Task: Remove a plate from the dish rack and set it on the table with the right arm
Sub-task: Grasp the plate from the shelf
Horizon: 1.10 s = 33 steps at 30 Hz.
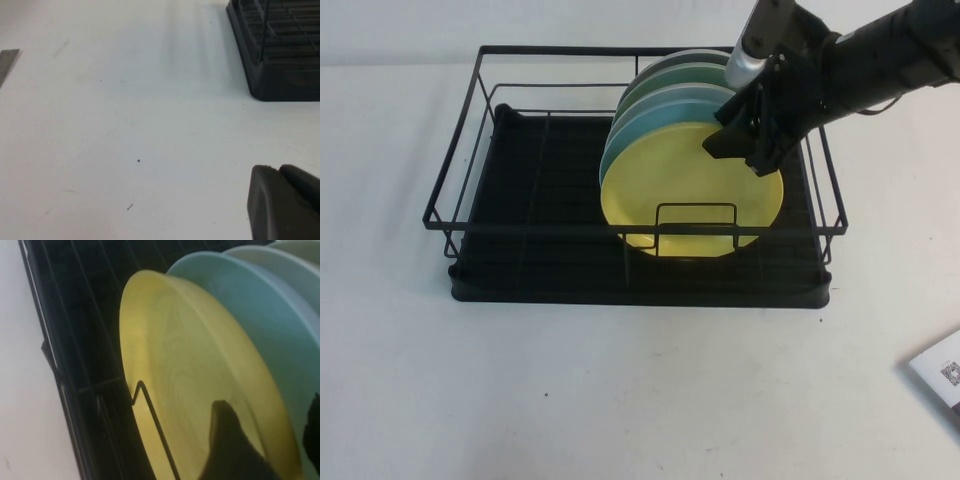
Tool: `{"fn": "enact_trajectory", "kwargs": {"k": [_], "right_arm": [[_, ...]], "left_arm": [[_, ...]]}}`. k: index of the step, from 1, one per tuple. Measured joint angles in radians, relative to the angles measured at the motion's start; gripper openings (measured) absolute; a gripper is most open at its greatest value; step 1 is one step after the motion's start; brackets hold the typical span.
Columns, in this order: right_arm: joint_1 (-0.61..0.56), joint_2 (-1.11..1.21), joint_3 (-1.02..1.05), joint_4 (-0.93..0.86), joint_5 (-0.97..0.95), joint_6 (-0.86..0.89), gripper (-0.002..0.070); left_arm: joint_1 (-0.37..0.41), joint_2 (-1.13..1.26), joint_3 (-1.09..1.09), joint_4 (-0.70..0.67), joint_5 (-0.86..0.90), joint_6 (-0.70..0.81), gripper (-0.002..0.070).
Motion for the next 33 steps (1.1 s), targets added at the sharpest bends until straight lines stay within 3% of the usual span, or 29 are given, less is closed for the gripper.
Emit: {"fn": "enact_trajectory", "kwargs": {"k": [9,15,33], "right_arm": [[0.002,0.035,0.000,-0.002,-0.020,-0.033,0.0269],[0.002,0.037,0.000,-0.002,-0.056,-0.051,0.0106],[0.002,-0.217,0.000,0.030,-0.064,-0.017,0.0080]], "left_arm": [[0.000,0.000,0.000,0.000,0.000,0.000,-0.0006],[0.000,0.000,0.000,0.000,0.000,0.000,-0.0006],[0.000,0.000,0.000,0.000,0.000,0.000,-0.0006]]}}
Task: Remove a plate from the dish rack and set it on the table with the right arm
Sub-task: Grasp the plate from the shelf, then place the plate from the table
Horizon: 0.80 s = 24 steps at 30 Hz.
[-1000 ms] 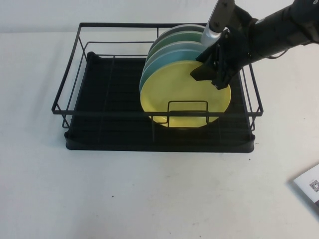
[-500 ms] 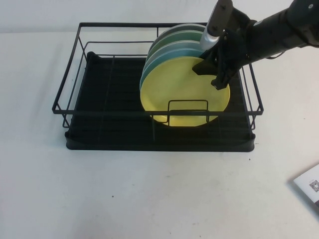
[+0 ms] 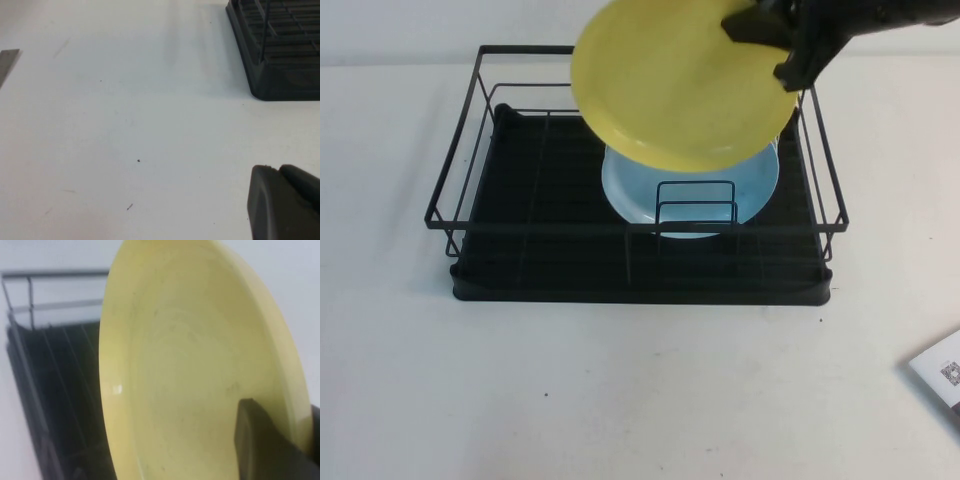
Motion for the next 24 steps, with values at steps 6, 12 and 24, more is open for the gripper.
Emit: {"fn": "enact_trajectory", "kwargs": {"k": [6,12,24], "right_arm": [[0.000,-0.140,0.000,-0.104,0.102,0.287,0.0080],[0.002,-0.214,0.048,-0.190,0.277,0.693,0.0080],[0.106,-0.350,0.735,0.101,0.019,0.927,0.0080]], "left_arm": [[0.000,0.000,0.000,0.000,0.000,0.000,-0.0006],[0.000,0.000,0.000,0.000,0.000,0.000,-0.0006],[0.000,0.000,0.000,0.000,0.000,0.000,-0.0006]]}}
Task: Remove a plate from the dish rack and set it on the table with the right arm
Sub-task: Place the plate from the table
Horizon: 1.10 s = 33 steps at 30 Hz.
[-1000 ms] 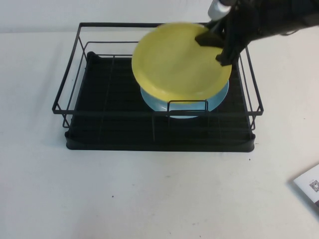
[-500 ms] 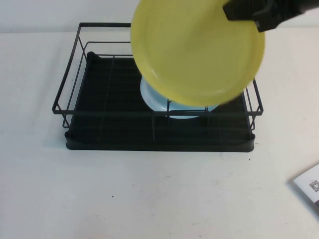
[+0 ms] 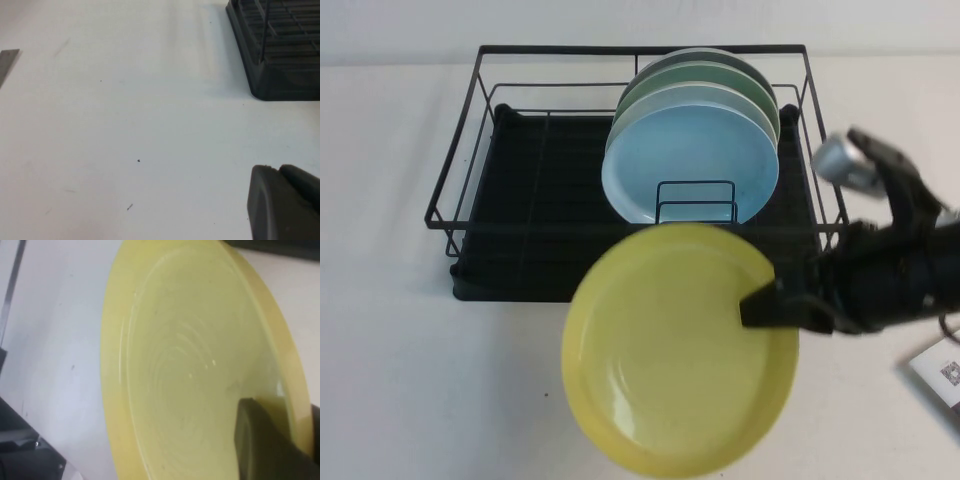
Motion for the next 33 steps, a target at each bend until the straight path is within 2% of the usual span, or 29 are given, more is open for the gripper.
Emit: {"fn": "enact_trajectory", "kwargs": {"k": [5,12,24,27,30,33], "right_arm": [[0.000,0.072,0.130,0.120,-0.070,-0.040,0.0080],[0.000,0.248,0.141,0.280,-0.135,-0.169,0.0080],[0.000,0.364,0.141,0.363,-0.183,-0.228,0.0083],[0.000,0.365,0.141,0.347,-0.202,-0.230,0.0146],[0.000,0.369,0.141,0.312,-0.236,-0.230,0.0284],[0.000,0.369,0.141,0.295,-0.255,-0.230,0.0372]], "left_arm": [[0.000,0.000,0.000,0.000,0.000,0.000,-0.0006],[0.000,0.000,0.000,0.000,0.000,0.000,-0.0006],[0.000,0.000,0.000,0.000,0.000,0.000,-0.0006],[0.000,0.000,0.000,0.000,0.000,0.000,-0.0006],[0.000,0.000,0.000,0.000,0.000,0.000,-0.0006],[0.000,0.000,0.000,0.000,0.000,0.000,-0.0006]]}}
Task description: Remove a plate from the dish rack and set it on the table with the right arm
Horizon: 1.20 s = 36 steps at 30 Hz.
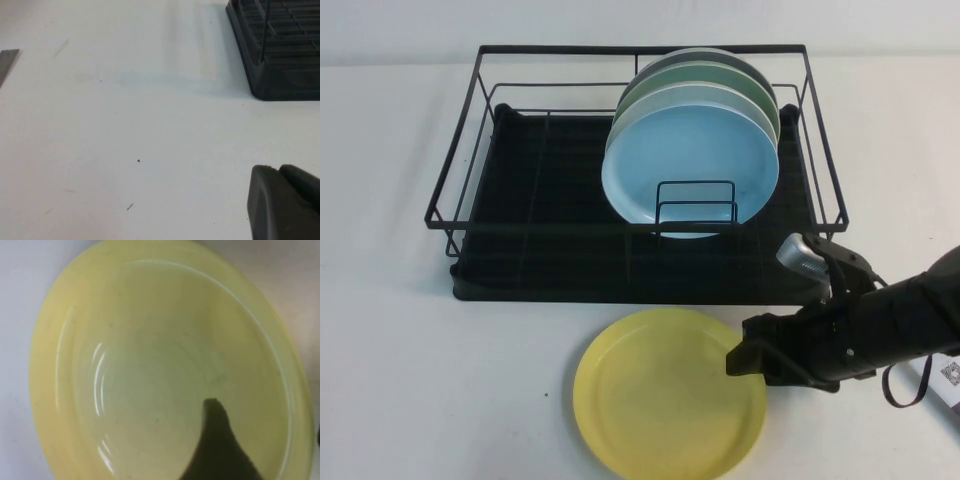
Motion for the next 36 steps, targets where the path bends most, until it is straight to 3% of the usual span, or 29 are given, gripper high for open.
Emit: {"fn": "enact_trajectory", "kwargs": {"k": [6,9,11,16,19,30,36], "right_arm": [[-0.062,-0.057,0.000,-0.038,0.046,0.000,0.0399],[-0.113,-0.145,0.000,-0.111,0.092,0.027,0.0370],[-0.135,-0.218,0.000,-0.179,0.119,0.059,0.0309],[-0.146,-0.450,0.000,-0.372,0.194,0.145,0.0057],[-0.147,-0.596,0.000,-0.463,0.210,0.166,0.0004],[-0.127,-0.905,0.002,-0.679,0.289,0.170,-0.0018],[-0.110,-0.933,0.092,-0.745,0.179,0.170,-0.0018]], "left_arm": [[0.000,0.000,0.000,0.000,0.000,0.000,-0.0006],[0.000,0.000,0.000,0.000,0.000,0.000,-0.0006],[0.000,0.000,0.000,0.000,0.000,0.000,-0.0006],[0.000,0.000,0.000,0.000,0.000,0.000,-0.0006],[0.000,0.000,0.000,0.000,0.000,0.000,-0.0006],[0.000,0.000,0.000,0.000,0.000,0.000,-0.0006],[0.000,0.000,0.000,0.000,0.000,0.000,-0.0006]]}}
